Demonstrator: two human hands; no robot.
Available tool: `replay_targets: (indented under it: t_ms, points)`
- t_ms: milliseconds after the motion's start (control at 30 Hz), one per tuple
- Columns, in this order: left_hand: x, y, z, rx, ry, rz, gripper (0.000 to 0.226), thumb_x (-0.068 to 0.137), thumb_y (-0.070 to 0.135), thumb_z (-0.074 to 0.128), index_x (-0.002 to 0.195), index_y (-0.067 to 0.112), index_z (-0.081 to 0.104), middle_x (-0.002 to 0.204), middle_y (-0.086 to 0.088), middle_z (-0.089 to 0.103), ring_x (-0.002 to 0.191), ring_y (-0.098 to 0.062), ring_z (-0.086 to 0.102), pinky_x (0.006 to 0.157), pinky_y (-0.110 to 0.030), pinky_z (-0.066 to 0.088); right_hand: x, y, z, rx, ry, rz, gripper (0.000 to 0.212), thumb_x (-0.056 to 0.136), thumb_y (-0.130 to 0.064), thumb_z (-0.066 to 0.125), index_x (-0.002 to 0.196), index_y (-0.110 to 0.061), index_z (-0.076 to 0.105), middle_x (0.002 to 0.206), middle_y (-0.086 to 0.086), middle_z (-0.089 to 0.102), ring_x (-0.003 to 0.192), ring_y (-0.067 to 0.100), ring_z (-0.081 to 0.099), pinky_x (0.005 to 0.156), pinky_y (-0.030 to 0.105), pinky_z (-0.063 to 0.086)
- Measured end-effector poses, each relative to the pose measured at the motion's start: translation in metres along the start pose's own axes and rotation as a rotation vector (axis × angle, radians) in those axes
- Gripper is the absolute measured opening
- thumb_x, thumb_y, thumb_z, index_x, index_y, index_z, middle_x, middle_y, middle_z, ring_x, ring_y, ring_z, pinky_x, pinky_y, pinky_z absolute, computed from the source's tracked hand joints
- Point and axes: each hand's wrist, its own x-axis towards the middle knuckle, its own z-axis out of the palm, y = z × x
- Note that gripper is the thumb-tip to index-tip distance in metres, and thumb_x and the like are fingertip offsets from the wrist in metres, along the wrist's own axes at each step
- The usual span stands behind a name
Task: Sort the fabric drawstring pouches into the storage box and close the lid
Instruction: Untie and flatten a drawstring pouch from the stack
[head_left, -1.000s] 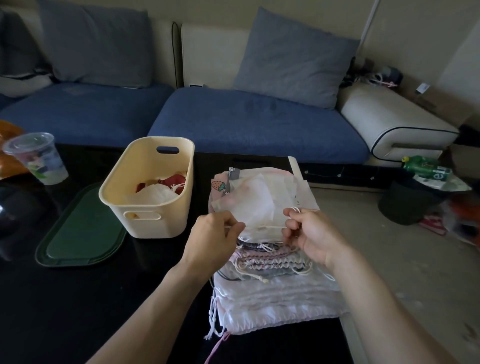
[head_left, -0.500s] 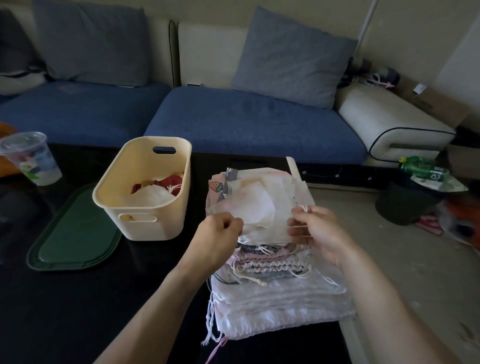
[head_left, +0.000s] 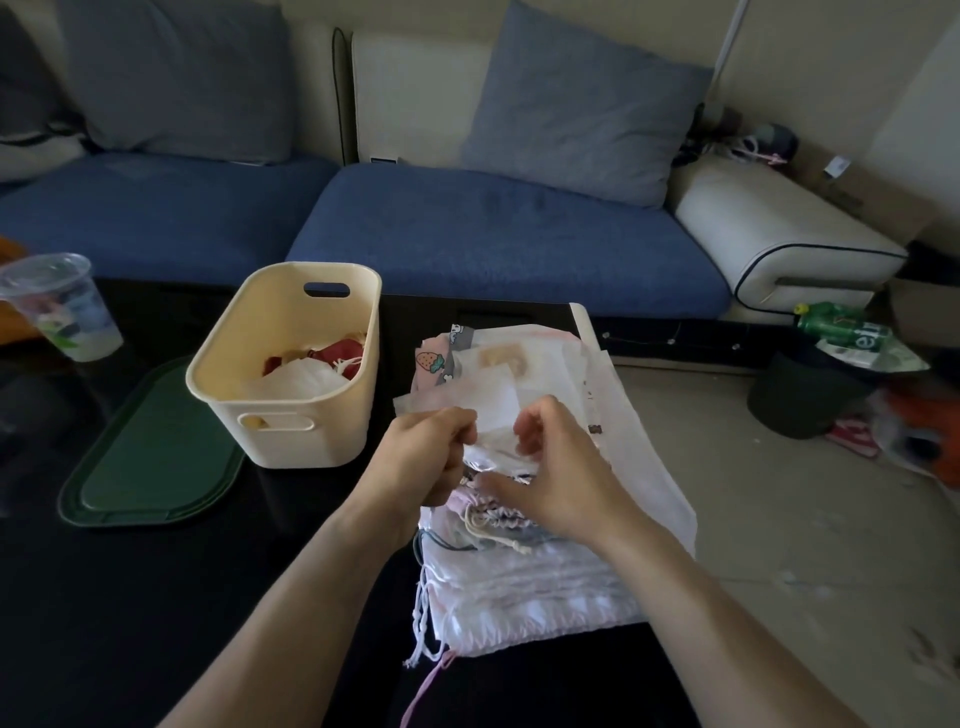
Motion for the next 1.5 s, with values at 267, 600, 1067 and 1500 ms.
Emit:
replay_targets:
  t_ms: [267,600,1067,1500]
  points:
    - [0.002,0.000,-0.017,0.430,0.116,0.050,0.036,0.097,0.032,0.058,0.073,0.009,0.073,0.049,0.001,0.042,0.046,-0.013,0.033,0.048,-0.022,0.027,0.010,0.005,-0.013,0.049,-0.145,0.097,0.007,0.091,-0.028,0.070,0.092,-0.023,0.066,0.077,-0.008,0.065,0.064,0.005,0.058,0.057,0.017,0.041]
    - [0.005,0.010,-0.024,-0.217,0.046,-0.099,0.031,0.101,0.026,0.053,0.076,0.009,0.057,0.086,-0.007,0.062,0.043,-0.010,0.047,0.032,-0.015,0.026,0.014,0.005,-0.028,0.345,-0.062,0.124,0.020,0.094,-0.028,0.068,0.089,-0.009,0.076,0.047,-0.015,0.051,0.045,0.001,0.044,0.051,0.016,0.038]
    - [-0.002,0.004,-0.006,0.078,-0.085,0.097,0.030,0.108,0.023,0.038,0.099,0.004,0.059,0.079,-0.006,0.053,0.040,-0.009,0.029,0.039,-0.020,0.019,0.010,0.001,-0.019,0.016,-0.183,0.023,0.024,0.093,-0.039,0.068,0.078,-0.022,0.071,0.049,-0.028,0.053,0.051,-0.004,0.051,0.051,0.013,0.034]
    - [-0.004,-0.004,0.001,0.485,-0.315,0.091,0.021,0.099,0.018,0.059,0.082,0.017,0.072,0.059,0.005,0.058,0.045,-0.013,0.035,0.043,-0.020,0.030,0.001,0.005,-0.046,0.253,-0.347,0.025,0.014,0.082,-0.034,0.078,0.081,-0.020,0.076,0.073,0.011,0.070,0.065,0.017,0.058,0.065,0.036,0.043]
